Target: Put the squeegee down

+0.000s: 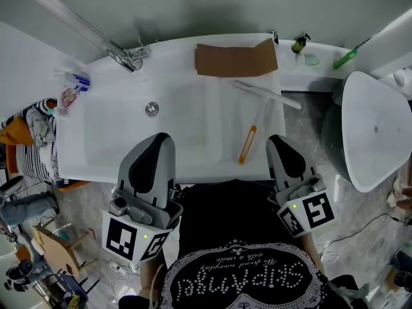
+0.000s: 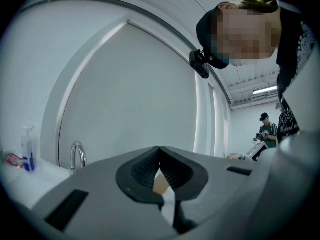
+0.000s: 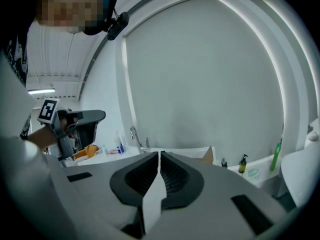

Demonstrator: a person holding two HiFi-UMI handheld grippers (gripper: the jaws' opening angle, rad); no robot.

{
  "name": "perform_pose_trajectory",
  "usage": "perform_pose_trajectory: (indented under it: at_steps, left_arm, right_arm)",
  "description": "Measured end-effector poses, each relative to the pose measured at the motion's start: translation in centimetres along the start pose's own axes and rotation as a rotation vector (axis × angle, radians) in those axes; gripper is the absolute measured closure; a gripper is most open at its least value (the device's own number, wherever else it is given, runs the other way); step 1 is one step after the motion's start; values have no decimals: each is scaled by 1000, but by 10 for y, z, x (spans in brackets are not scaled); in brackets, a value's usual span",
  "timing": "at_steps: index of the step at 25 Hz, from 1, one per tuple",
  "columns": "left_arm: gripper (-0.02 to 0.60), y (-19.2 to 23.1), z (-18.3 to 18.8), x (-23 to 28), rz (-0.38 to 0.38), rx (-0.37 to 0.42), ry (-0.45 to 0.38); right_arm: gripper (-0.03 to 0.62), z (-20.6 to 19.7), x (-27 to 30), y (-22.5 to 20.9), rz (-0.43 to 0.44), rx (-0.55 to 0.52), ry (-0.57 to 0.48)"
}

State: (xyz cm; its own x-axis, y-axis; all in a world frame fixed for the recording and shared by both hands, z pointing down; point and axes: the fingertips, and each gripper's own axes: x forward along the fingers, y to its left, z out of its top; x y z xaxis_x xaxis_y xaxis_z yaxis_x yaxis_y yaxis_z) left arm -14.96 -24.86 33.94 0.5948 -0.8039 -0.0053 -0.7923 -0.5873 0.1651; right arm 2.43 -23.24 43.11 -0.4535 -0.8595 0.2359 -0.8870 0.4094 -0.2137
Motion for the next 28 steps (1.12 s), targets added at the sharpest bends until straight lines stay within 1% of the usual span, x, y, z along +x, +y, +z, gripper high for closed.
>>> perform_pose_trajectory:
  at_steps: [12,17,28]
  left_arm:
    - [577,-1,0,-1,-8,-22,-9]
    - [577,0,1,-2,-11,-35,-4]
    - [577,-5,0,-3,-20,-35,-7]
  right_arm:
    - [565,-3,1,3,6,-14,16]
    - [565,-2,1,2,-6,-15,16]
    - [565,-5,-1,1,-8,-11,15]
